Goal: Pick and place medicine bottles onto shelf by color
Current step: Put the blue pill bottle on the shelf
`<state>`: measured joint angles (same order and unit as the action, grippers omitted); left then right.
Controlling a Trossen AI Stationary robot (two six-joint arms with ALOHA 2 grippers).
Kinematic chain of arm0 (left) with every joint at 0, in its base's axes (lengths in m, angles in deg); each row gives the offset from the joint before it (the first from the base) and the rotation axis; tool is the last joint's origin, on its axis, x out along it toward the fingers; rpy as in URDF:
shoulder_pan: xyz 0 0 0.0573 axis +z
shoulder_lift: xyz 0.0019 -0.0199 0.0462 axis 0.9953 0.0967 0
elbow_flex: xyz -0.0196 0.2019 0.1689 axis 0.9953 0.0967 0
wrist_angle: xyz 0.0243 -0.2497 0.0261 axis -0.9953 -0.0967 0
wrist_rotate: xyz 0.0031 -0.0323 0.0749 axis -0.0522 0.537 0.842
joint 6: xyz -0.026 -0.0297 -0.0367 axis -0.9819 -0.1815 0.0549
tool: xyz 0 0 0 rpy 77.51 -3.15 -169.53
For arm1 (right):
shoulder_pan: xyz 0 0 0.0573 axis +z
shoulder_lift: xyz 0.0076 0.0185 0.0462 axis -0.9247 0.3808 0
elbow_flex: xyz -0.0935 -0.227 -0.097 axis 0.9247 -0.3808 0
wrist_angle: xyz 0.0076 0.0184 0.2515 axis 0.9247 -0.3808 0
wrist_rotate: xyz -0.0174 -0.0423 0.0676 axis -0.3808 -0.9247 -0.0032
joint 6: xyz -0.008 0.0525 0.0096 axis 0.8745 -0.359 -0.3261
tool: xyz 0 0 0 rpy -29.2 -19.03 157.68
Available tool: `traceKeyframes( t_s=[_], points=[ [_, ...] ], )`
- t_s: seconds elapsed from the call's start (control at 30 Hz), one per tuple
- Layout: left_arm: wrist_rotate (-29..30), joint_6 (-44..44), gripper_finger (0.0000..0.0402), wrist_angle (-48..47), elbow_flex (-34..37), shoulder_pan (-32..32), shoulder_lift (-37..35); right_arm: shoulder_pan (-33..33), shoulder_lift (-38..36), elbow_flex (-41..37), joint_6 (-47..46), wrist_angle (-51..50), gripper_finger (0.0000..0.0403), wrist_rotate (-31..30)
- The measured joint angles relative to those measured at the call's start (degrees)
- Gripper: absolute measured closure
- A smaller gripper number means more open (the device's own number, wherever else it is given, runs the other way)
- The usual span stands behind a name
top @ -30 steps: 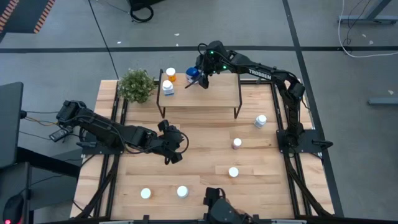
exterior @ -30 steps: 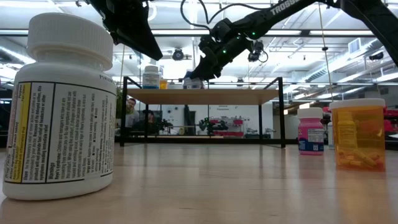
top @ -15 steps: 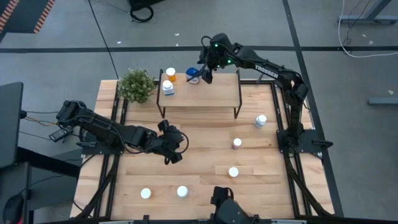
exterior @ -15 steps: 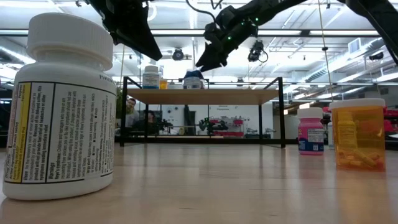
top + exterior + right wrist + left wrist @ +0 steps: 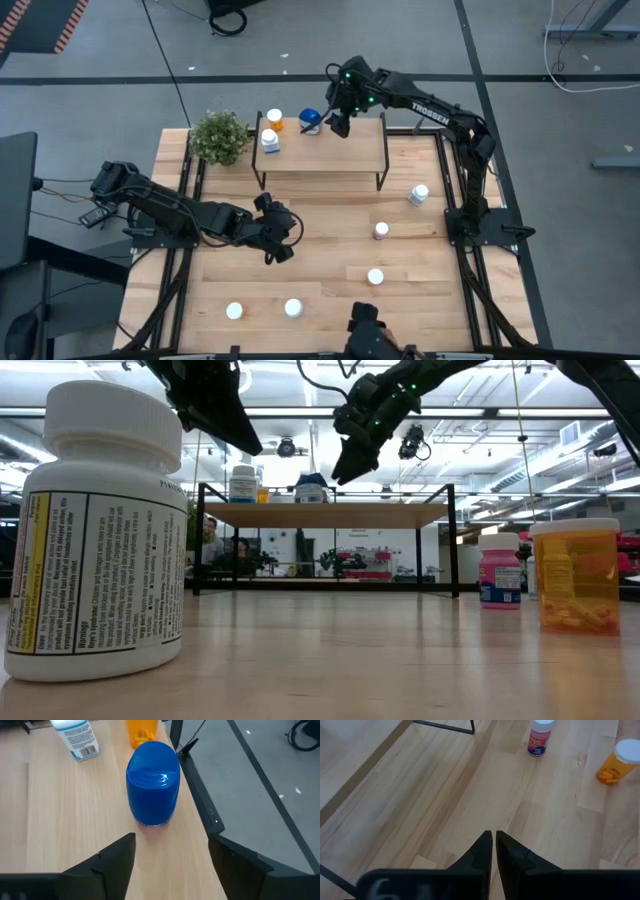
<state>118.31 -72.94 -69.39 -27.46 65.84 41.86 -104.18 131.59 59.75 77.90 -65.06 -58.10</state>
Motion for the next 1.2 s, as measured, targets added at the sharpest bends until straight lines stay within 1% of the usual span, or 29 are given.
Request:
traceKeyframes(
  t_s=[0.2,0.4,0.53,0.7,0.8,0.97,1.2],
  points=[
    [0.0,0.0,0.0366,0.7,0.0,0.0,0.0,0.0,0.0,0.0,0.5,0.4,0.0194,-0.9],
    [0.0,0.0,0.0377,0.8,0.0,0.0,0.0,0.0,0.0,0.0,-0.2,1.4,0.0251,-0.9],
    [0.0,0.0,0.0376,0.8,0.0,0.0,0.0,0.3,0.0,0.0,-0.6,1.5,0.0287,-0.9],
    [0.0,0.0,0.0370,0.8,0.0,0.0,0.0,0.7,0.1,0.0,-1.7,1.3,0.0325,-0.4],
    [0.0,0.0,0.0374,0.8,0.0,0.0,0.0,0.8,0.1,0.0,-1.9,1.1,0.0344,-0.3],
    [0.0,0.1,0.0384,0.8,0.0,0.0,0.0,1.1,0.1,-1.0,-1.7,0.0,0.0365,-0.5],
    [0.0,0.1,0.0378,0.8,0.0,0.0,0.0,1.2,0.2,-3.4,-1.3,1.9,0.0366,-1.2]
  ],
)
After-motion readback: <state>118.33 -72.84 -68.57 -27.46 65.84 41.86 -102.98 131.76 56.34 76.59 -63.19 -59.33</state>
